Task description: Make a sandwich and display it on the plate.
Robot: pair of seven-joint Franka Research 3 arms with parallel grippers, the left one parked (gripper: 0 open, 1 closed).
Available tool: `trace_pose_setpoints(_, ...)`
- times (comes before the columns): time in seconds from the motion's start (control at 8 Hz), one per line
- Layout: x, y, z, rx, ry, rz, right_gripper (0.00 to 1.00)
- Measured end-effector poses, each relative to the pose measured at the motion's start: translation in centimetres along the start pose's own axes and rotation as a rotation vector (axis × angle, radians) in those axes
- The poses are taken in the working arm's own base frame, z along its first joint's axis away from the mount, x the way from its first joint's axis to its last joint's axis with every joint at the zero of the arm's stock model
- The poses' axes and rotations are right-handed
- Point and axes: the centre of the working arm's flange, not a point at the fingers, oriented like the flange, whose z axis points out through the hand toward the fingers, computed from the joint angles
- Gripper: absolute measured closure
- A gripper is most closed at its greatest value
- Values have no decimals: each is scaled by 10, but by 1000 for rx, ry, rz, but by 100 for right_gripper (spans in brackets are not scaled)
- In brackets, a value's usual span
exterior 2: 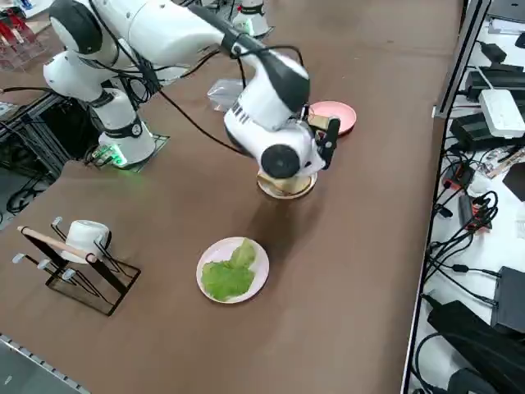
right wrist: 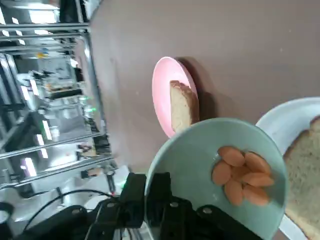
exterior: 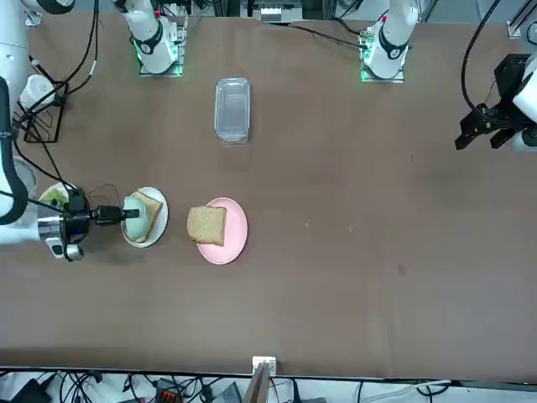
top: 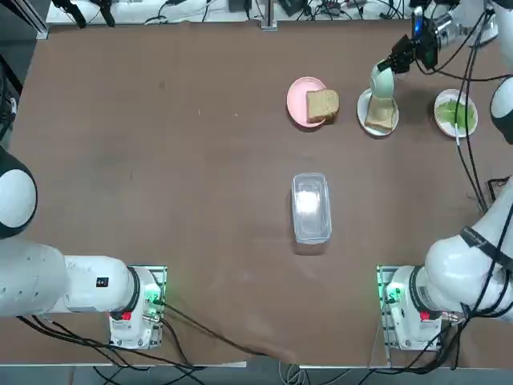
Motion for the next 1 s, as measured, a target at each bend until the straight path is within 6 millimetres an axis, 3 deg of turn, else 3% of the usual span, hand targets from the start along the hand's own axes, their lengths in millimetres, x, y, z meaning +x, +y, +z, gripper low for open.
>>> trace_pose_setpoints(0.25, -16, 25, -8, 100, 41, -6, 95)
trace_pose_setpoints(0.75, -30, 69, 9, 275, 90, -47, 95)
trace_pose_setpoints(1.0, -40, 85, -2, 353, 114, -62, 95)
